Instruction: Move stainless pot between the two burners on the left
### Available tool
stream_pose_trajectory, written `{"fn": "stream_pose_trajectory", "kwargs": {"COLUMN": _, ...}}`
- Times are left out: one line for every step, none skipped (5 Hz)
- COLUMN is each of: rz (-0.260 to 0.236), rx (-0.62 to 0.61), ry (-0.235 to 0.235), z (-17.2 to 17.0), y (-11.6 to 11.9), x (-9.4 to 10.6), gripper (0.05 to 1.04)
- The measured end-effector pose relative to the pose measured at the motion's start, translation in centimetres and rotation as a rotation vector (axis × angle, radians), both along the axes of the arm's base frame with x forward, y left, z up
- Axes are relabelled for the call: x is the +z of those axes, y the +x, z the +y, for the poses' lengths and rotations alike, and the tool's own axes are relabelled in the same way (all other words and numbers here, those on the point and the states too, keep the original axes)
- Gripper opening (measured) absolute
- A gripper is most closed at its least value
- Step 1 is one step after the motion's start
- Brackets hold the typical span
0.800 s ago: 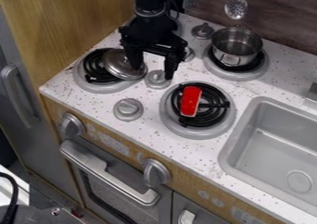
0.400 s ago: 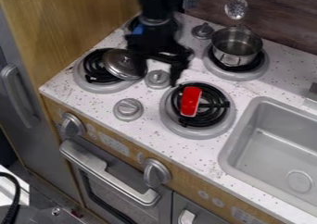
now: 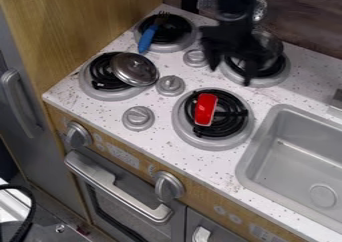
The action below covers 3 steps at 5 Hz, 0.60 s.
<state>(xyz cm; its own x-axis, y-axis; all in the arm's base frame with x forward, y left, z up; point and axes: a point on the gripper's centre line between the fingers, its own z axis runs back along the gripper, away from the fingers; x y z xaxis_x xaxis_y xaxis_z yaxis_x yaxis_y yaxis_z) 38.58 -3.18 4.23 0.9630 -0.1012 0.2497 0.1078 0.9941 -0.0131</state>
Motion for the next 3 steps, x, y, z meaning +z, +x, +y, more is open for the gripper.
{"fn": "stream_pose_trajectory", "kwargs": {"rz": -0.096, "rx": -0.089, "ry": -0.028, "z": -2.9, "y": 1.6, "x": 0.6, "gripper": 1.001}}
{"fn": "stream_pose_trajectory", "kwargs": {"rz": -0.178, "rx": -0.113, "ry": -0.045, "z": -3.9, "y": 3.0, "x": -0.3, "gripper": 1.001}}
{"fn": "stream_pose_trajectory", "kwargs": {"rz": -0.251, "rx": -0.126, "ry": -0.06, "z": -4.6, "y": 4.6, "x": -1.1, "gripper": 1.001}}
